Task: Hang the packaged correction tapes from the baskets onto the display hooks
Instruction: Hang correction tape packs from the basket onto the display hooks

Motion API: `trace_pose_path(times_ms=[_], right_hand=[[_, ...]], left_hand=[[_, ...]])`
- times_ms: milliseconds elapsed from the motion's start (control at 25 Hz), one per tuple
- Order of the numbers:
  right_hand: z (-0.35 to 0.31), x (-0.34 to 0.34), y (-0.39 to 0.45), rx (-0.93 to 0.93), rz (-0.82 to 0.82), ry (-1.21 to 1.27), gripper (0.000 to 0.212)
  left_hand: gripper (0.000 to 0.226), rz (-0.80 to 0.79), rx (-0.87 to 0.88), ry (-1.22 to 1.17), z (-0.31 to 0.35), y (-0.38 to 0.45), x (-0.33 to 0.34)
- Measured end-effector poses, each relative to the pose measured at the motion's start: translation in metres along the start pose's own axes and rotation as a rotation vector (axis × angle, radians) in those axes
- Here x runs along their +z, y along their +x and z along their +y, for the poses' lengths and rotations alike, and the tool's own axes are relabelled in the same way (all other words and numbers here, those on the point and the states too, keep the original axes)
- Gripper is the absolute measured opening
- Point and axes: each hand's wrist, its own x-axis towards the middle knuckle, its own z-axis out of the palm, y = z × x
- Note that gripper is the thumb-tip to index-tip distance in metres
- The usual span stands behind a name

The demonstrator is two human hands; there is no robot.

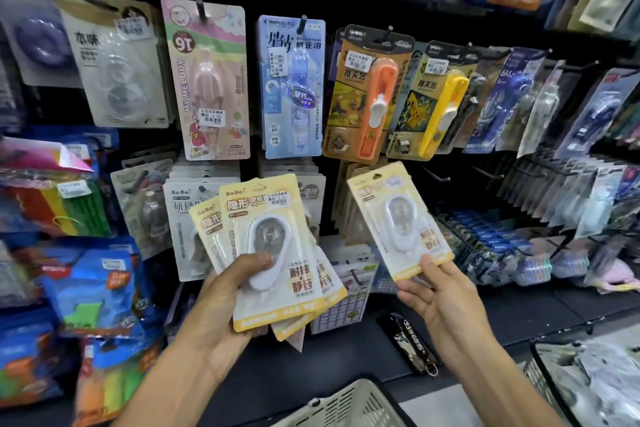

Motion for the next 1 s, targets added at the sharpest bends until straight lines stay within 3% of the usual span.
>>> trace_pose_path(times_ms=[200, 400, 560, 720, 840, 920, 1000], right_hand=[[-0.004, 0.004, 0.0, -0.11, 0.16, -0.017, 0.014], [-0.001, 0.006, -0.012, -0.1, 0.237, 0.014, 0.013], [-0.007, 0.018, 0.005, 0.016, 0.256, -0.027, 0.017], [0.006, 0.006, 0.009, 0.201, 0.21, -0.322, 0.035], [-0.01, 0.021, 0.024, -0.104, 0.052, -0.631, 0.034], [-0.041, 0.055, 0.049, -0.271, -0.06, -0.835, 0.031], [-0.065, 0.087, 0.08, -0.318, -0.059, -0.99, 0.028]], left_hand=[[0.053, -0.018, 0.051, 0.015, -0.004, 0.003, 0.0], [0.053, -0.033, 0.044, 0.004, -0.004, 0.001, 0.001], [0.07, -0.041, 0.038, 0.016, -0.003, -0.003, 0.003], [0.072, -0.034, 0.048, 0.023, -0.001, -0.003, 0.0], [0.05, -0.026, 0.066, 0.028, 0.001, -0.003, 0.001], [0.056, -0.011, 0.063, 0.054, -0.001, -0.003, 0.003], [0.062, -0.01, 0.055, 0.08, -0.002, -0.004, 0.004]])
